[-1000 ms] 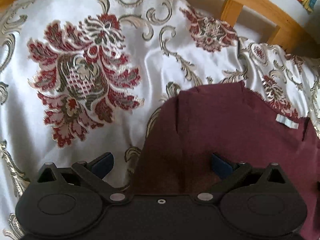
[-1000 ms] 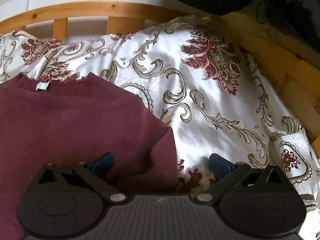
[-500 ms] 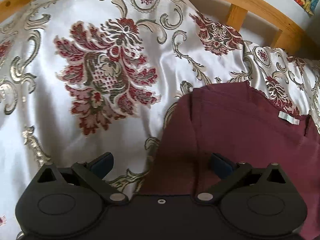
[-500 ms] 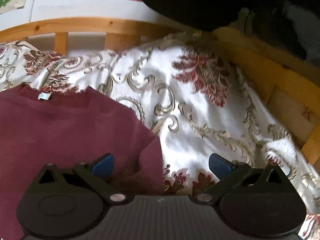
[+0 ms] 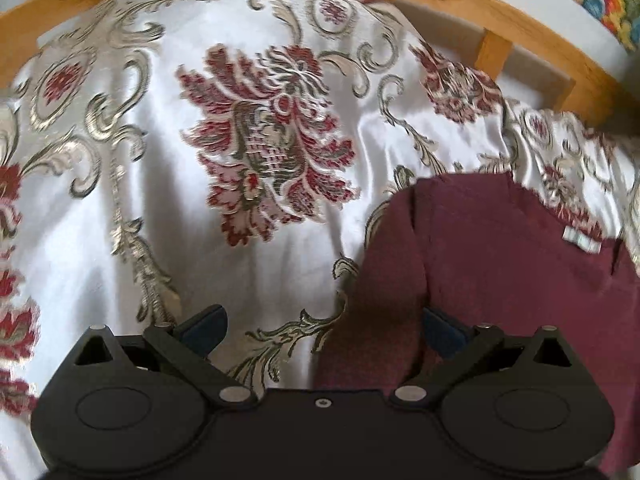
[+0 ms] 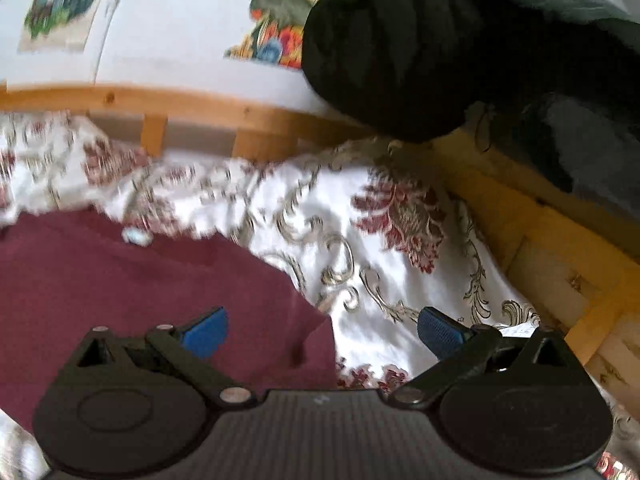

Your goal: Fold small clothes

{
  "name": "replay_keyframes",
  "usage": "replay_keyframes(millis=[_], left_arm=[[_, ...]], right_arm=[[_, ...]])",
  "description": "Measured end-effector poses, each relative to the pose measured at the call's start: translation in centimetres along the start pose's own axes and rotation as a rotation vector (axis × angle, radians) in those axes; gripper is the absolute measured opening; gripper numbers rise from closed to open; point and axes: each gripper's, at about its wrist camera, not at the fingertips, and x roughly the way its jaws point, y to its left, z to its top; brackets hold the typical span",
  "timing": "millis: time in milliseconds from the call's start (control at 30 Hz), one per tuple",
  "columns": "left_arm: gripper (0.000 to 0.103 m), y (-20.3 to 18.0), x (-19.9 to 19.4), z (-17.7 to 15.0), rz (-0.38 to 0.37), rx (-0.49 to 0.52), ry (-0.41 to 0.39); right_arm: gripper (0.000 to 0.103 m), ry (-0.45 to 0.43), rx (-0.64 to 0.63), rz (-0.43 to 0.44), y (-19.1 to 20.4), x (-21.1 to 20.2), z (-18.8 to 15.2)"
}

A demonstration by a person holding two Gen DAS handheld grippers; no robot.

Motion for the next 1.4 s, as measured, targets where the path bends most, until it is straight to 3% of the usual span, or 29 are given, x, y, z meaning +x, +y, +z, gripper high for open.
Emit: replay_keyframes(millis=[200, 467, 633, 833, 1067, 1400], left_arm=[[0.102, 0.9, -1.9, -0.4, -0.018, -0.059, -0.078], [0.102, 0.6, -1.8, -0.5, -0.022, -0.040, -0.054], [0.102, 0.6, -1.5, -0.6, -0.024, -0.037, -0.033], [0.102, 0.4, -1.3, -0.6, -0.026, -0.029, -0.019], [0.102, 0.2, -0.8, -0.7, -0.018, -0.023, 0.006], [0.102, -0.1, -0.5, -0.8, -0.030, -0.009, 0.033]], right_arm=[[0.103, -0.015, 0.041, 0.094, 2.3, -2.1, -0.2], [0.103, 0.056, -0.099, 0.247, 8.2, -2.3, -1.7], [0.103, 0.073, -0.210, 0.279, 10.8, -2.3, -2.9], [0.103, 0.056, -0.223, 0.300, 11.7, -2.5, -2.9], [0.103, 0.204, -0.230, 0.305, 12.1, -0.3, -4.1], [0.103, 0.261, -0.171, 0.323, 11.4, 0.5, -4.8]])
